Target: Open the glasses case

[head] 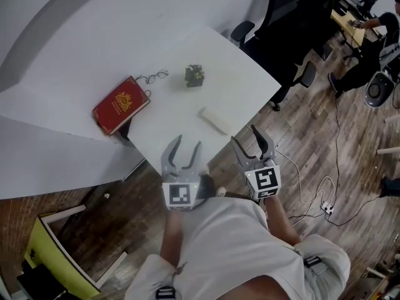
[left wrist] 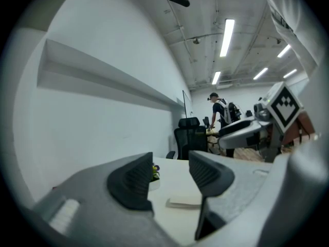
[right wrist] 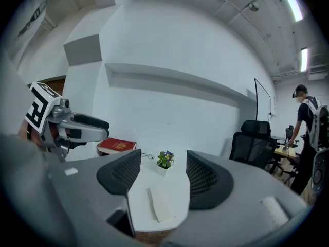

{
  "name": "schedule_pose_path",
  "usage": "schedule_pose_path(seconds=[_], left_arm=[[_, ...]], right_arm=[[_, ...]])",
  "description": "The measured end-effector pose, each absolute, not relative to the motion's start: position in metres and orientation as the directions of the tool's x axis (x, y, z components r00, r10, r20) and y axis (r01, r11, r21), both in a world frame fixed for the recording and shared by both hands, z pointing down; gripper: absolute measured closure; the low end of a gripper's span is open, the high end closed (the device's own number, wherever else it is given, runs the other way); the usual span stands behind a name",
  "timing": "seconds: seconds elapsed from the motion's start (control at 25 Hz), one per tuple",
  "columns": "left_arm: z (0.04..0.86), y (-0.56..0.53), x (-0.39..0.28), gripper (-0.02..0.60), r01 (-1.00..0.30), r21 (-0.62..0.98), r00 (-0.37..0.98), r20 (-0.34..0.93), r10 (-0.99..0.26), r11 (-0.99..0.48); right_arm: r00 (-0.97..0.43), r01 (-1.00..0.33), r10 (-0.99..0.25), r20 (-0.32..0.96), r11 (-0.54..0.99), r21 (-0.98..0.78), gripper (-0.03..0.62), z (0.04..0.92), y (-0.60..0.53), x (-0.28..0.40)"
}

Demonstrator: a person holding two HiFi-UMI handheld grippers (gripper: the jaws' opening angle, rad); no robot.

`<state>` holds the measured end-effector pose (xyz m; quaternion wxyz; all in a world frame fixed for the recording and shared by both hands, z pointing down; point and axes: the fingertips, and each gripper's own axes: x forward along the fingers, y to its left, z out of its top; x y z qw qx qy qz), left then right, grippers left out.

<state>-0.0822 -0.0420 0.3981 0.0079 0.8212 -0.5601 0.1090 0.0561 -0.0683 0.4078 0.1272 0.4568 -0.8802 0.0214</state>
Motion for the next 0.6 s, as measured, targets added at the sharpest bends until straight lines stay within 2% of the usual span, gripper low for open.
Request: schedule_pose_path(seconds=[0.36, 0.6], left_arm=[[0.406, -0.093, -0.096, 0.362, -0.894, -0.13, 0.41, 0.15, -0.9, -0.429], [0.426, -0.116, -0.098, 0.362, -0.87, -0.101, 0.46, 0.193, -0.867, -0.484]], right_arm=[[-0.507, -0.83, -0.815, 0.281, 0.549, 0.095, 0.321, 0.42, -0.107, 0.04], [-0.482, -0.839, -0.815, 0.322, 0.535, 0.101, 0.321, 0.433, -0.127, 0.034]])
